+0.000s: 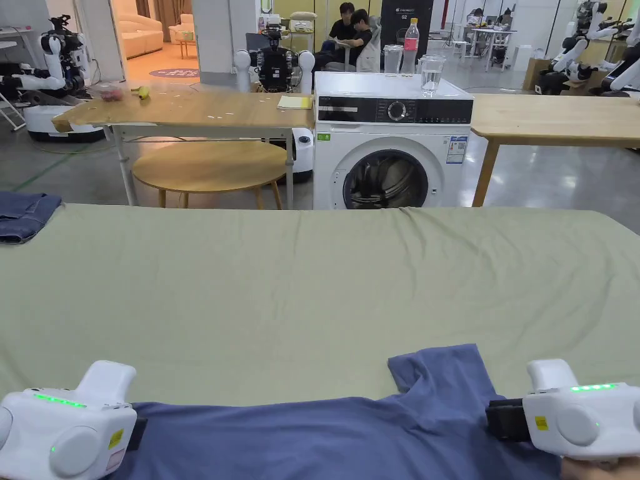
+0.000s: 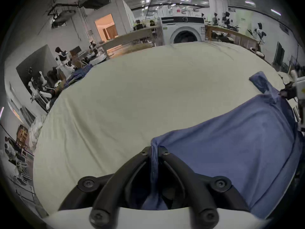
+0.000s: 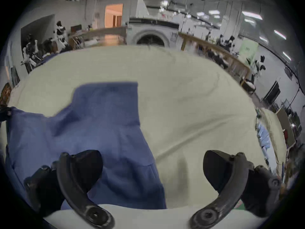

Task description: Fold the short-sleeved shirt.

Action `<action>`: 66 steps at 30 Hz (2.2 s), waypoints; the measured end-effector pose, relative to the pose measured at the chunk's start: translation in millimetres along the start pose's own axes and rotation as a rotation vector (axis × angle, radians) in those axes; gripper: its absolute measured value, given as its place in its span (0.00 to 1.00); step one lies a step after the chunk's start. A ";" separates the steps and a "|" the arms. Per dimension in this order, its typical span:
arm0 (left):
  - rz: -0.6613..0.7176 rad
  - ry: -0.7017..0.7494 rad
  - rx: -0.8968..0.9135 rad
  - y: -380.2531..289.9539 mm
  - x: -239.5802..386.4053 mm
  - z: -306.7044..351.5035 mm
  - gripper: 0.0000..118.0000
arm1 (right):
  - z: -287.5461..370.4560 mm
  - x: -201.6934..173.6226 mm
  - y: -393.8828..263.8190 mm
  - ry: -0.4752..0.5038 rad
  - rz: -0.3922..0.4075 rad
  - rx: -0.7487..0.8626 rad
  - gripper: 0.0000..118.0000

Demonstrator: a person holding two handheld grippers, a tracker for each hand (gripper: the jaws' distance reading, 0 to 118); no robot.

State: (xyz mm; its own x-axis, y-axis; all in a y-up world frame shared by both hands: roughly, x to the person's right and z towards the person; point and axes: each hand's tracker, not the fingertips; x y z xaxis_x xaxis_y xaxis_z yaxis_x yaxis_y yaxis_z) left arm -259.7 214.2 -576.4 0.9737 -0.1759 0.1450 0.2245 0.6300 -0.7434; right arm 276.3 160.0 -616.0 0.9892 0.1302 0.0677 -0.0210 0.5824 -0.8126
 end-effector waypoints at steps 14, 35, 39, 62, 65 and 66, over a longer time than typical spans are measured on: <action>0.090 -0.037 0.130 -13.8 1.5 74.5 0.01 | 123.4 -16.1 -14.9 0.129 0.025 0.159 0.00; 0.289 -0.078 0.049 -227.6 7.1 175.1 0.03 | 237.0 5.4 -273.0 0.109 -0.073 0.257 0.01; 0.277 -0.023 0.230 -195.2 21.4 206.6 0.75 | 267.5 -0.9 -247.2 0.114 -0.064 0.359 0.58; 0.375 -0.046 0.421 -163.5 16.0 227.7 0.48 | 336.1 -87.0 -188.4 0.180 -0.045 0.737 0.00; 0.536 -0.155 0.293 -208.5 -34.1 200.3 0.93 | 328.8 -91.9 -189.6 0.184 -0.053 0.717 0.00; 0.619 -0.211 0.268 -221.7 -43.9 195.6 0.99 | 325.2 -94.0 -190.1 0.189 -0.058 0.705 0.00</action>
State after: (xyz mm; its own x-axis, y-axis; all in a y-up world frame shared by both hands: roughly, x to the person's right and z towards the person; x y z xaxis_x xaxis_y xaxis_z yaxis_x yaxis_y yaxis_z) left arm -344.5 230.2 -290.2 0.9065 0.4079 -0.1092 -0.3973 0.7362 -0.5479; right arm 140.0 298.0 -279.6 0.9983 -0.0205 -0.0538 0.0069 0.9705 -0.2411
